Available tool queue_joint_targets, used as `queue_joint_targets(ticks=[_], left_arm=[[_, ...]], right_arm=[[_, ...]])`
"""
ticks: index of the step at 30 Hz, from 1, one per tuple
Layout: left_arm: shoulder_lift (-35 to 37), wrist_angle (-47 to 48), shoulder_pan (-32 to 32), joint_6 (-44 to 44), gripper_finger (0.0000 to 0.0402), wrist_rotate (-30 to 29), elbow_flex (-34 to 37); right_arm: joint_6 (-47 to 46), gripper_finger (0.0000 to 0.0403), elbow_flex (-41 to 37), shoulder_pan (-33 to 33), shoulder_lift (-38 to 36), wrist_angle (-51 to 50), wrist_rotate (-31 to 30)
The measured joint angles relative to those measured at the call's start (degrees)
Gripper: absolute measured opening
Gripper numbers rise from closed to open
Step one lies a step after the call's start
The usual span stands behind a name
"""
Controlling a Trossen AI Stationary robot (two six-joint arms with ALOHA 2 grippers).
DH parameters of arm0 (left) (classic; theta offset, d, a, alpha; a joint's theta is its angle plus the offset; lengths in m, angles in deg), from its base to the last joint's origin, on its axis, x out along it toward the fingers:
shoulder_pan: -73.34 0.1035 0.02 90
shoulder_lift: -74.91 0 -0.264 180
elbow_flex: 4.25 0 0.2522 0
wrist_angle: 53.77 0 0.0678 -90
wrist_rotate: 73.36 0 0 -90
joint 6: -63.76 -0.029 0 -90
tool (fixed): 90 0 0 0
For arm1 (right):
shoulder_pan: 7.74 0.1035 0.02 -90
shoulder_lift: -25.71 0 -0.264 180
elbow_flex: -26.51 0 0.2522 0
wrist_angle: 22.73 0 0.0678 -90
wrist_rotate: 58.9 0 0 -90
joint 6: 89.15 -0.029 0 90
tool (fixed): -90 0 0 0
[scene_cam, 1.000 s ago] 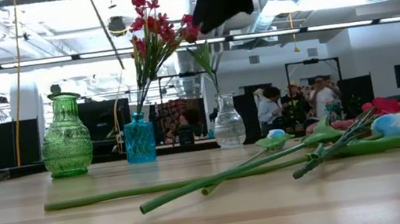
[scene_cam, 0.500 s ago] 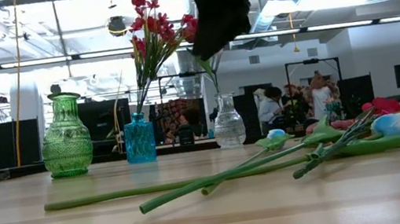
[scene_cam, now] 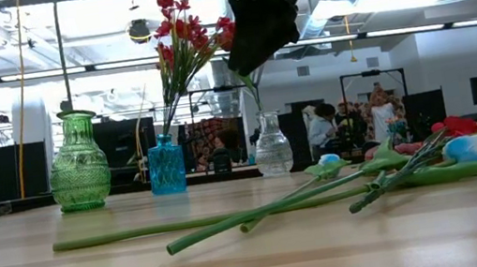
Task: Sort flowers into vase by color
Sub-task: Put the top white tulip into the green vase
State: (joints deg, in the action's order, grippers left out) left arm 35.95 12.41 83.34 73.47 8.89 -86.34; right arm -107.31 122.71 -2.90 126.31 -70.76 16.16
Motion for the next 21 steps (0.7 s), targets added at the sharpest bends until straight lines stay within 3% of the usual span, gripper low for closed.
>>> queue_joint_targets(ticks=[13,21], left_arm=[[0.0,-0.8,0.0,3.7,0.0016,-2.0,8.6],[-0.5,-0.9,0.0,3.9,0.0025,-2.0,9.3]], right_arm=[[0.0,0.0196,0.0,0.0,0.0,0.0,0.0],[0.1,0.0196,0.0,0.0,0.0,0.0,0.0]])
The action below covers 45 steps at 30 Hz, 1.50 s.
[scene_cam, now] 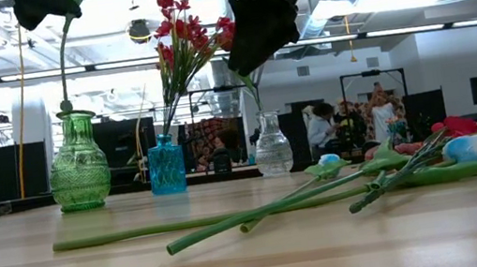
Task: Sort flowers into vase by color
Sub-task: Put the top white tulip into the green vase, then put the white left tulip into the green vase
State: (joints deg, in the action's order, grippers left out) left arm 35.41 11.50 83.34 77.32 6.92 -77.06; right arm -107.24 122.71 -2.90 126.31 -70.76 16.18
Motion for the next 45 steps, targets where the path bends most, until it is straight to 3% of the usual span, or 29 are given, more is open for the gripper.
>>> queue_joint_targets(ticks=[17,29,34,41,45], left_arm=[[0.2,2.9,0.0,-1.0,0.0159,0.1,-1.3],[0.2,18.2,0.0,-2.0,0.0167,0.5,-9.7],[0.2,22.9,0.0,2.3,0.0167,4.0,-10.1],[0.2,23.0,0.0,8.1,0.0167,6.5,-3.8],[0.1,16.0,0.0,8.6,0.0167,9.8,2.3]], right_arm=[[0.0,0.0196,0.0,0.0,0.0,0.0,0.0],[-0.1,0.0196,0.0,0.0,0.0,-0.2,0.0],[-7.5,0.0196,0.0,0.0,0.0,-4.9,0.0],[-21.6,0.0196,-1.9,0.9,0.0,-11.9,-0.3],[-27.6,0.0196,-5.5,2.0,0.0,-11.7,-0.2]])
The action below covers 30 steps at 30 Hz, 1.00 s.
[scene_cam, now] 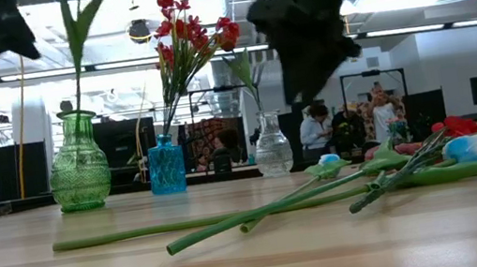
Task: Sort flowers into vase by color
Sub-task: Put the white left tulip into the green vase
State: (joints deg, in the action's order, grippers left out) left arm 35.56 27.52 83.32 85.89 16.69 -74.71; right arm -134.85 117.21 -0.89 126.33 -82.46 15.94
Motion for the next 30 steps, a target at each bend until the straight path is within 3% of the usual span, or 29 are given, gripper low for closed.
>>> queue_joint_targets(ticks=[7,30], left_arm=[[0.0,-11.0,-1.1,-0.6,0.0167,8.6,7.2],[0.0,-11.9,-3.4,-0.4,0.0167,5.3,8.1]], right_arm=[[-10.4,0.0196,-5.2,2.6,0.0,2.0,0.0],[-23.3,0.0196,-16.6,4.4,0.0,18.2,-3.3]])
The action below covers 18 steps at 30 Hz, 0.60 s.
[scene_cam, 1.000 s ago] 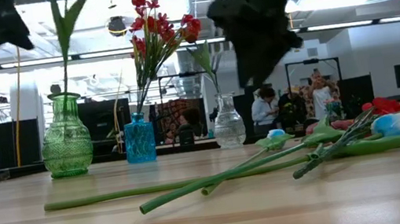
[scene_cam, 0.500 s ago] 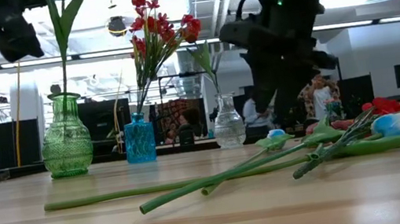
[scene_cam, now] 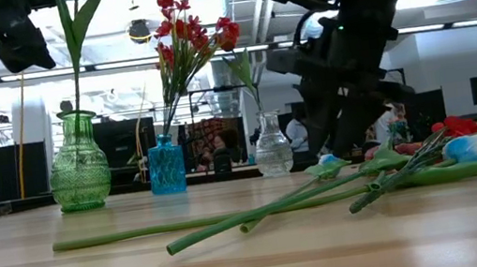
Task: Sort flowers into vase by color
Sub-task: Put the white left tulip into the green vase
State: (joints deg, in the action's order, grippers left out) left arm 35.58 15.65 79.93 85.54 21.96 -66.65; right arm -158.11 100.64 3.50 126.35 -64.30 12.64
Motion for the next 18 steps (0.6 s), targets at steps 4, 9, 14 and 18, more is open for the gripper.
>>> queue_joint_targets(ticks=[4,9,14,18], left_arm=[[0.0,0.0,0.0,0.0,0.0167,0.0,0.0],[0.0,0.0,0.0,0.0,0.0167,0.0,0.0],[0.0,0.1,0.0,-0.1,0.0167,0.0,0.0],[0.0,0.1,0.0,-0.1,0.0167,0.0,0.0]], right_arm=[[-0.6,0.0196,0.0,0.0,0.0,0.1,0.0],[-1.8,0.019,0.0,0.3,0.0,0.5,-0.1],[-3.7,0.0177,0.0,1.5,0.0,0.9,-2.3],[-4.6,0.0167,0.0,2.3,0.0,0.9,-2.8]])
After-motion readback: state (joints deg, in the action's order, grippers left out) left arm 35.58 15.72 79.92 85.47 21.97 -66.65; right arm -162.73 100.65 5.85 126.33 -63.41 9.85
